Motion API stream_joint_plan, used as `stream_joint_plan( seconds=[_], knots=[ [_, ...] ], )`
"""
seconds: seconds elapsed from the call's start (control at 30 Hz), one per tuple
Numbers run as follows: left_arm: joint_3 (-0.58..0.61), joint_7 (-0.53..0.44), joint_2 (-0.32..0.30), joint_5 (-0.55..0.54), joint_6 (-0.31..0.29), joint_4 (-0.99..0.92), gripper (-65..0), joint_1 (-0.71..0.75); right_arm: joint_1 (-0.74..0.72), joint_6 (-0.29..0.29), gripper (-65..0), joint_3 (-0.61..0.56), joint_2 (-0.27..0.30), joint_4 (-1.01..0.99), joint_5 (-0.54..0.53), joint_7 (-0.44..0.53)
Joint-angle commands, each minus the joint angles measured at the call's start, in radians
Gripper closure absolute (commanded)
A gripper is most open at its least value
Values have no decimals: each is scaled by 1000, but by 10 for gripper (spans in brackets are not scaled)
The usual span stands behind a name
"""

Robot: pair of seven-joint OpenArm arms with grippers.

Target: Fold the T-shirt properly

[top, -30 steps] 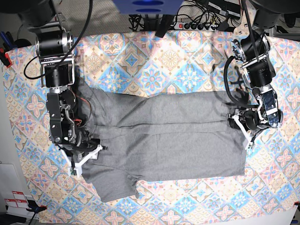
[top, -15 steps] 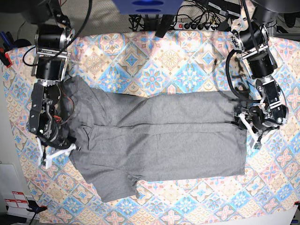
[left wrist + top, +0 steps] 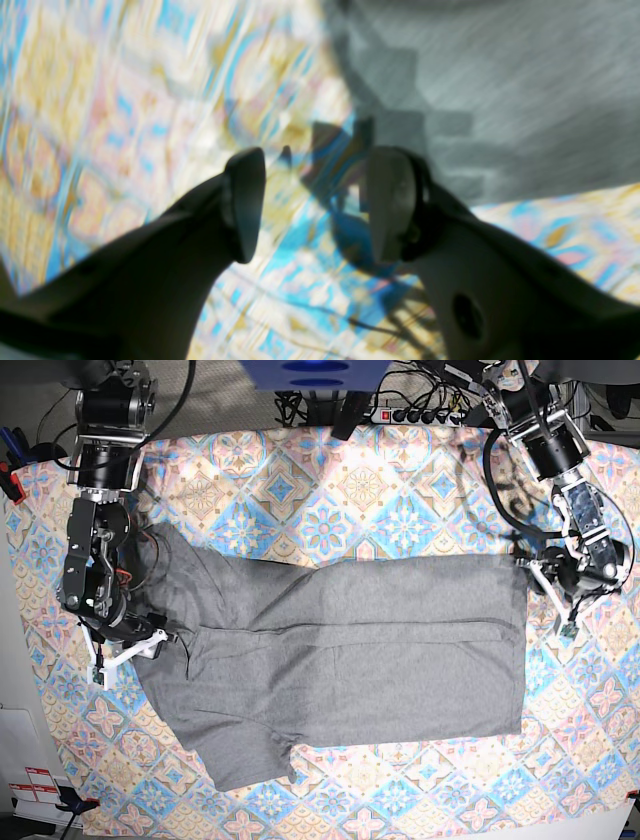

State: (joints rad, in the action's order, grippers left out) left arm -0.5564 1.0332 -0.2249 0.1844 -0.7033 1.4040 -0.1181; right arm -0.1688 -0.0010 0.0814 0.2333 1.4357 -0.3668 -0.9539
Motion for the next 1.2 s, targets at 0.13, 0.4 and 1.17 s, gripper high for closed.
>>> stream_joint_plan(
  seconds=[0.13, 0.4, 1.17],
  knots=[
    [-4, -6, -17, 5, 5, 18, -311, -13, -13, 2, -301, 16, 16, 21, -10, -66],
    [-4, -4, -14, 7, 5, 16, -311, 33, 85, 2, -301, 200, 7, 23, -11, -187],
    [-6, -14, -18, 4, 5, 16, -311, 100, 208, 6, -443, 217, 11, 14, -205, -172]
  ],
)
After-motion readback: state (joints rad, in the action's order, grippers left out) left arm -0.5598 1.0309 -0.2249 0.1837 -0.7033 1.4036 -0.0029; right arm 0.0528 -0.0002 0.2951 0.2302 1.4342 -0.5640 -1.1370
